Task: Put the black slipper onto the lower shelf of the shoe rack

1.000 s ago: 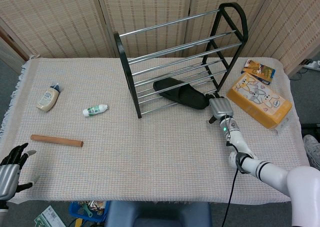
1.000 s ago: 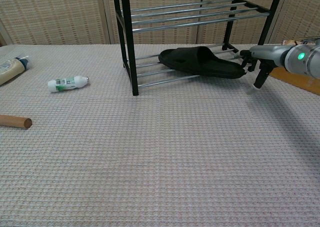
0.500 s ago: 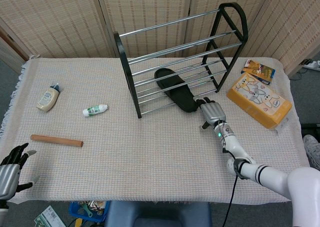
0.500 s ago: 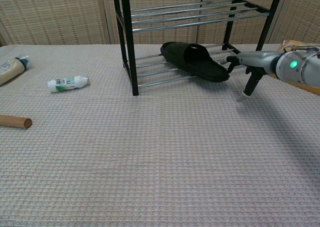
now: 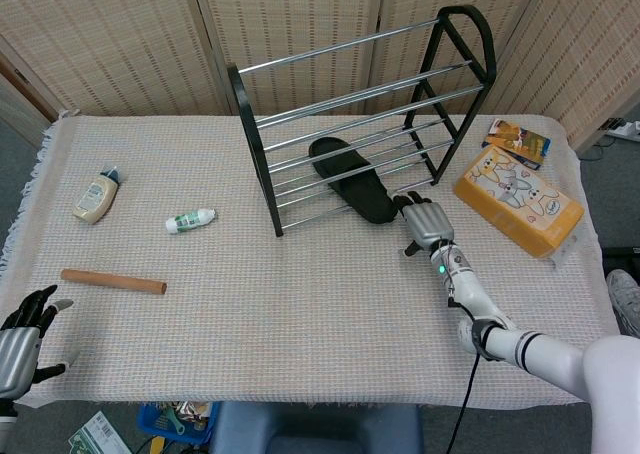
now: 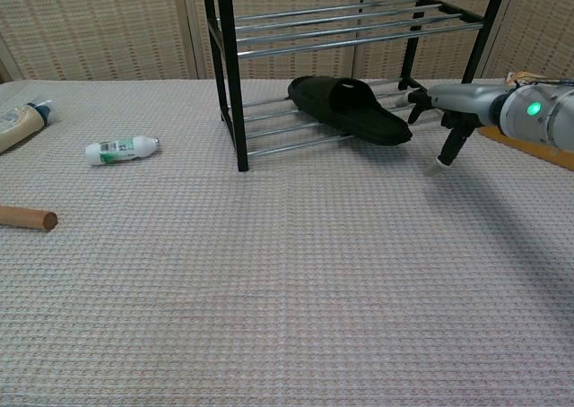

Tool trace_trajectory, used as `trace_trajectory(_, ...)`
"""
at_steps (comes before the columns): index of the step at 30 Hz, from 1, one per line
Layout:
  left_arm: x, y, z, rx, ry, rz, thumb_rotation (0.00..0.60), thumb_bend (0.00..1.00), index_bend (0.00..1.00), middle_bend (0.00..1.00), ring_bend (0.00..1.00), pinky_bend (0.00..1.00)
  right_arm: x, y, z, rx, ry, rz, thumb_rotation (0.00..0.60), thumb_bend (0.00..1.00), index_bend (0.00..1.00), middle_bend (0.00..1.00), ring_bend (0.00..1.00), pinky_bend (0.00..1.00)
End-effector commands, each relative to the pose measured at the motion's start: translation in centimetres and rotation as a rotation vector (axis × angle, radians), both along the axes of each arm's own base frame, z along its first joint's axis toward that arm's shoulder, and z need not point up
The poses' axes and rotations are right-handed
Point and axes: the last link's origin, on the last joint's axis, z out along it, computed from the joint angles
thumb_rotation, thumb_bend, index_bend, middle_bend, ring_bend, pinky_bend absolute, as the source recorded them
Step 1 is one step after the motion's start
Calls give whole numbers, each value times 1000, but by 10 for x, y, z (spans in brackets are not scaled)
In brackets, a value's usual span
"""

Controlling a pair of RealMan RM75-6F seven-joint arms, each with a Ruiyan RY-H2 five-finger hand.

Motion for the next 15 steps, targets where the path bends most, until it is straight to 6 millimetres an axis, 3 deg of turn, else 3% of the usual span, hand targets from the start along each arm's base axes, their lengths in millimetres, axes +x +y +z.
trace_trajectory(1, 1, 1, 0, 4, -1, -4, 600, 244, 248, 104, 97, 248, -6, 11, 17, -27, 0, 21, 600, 134, 0, 151, 102, 181)
trace_trajectory(6, 4, 5, -2, 8, -2, -18, 600, 244, 248, 104, 97, 248, -19, 39, 48, -80, 32, 72, 600, 164, 0, 151, 102, 181)
trace_trajectory(15, 16, 16, -8, 27, 6, -46, 600, 244, 249, 104, 97, 248, -63, 122, 99, -228, 85, 79, 600, 181, 0, 133, 101, 181)
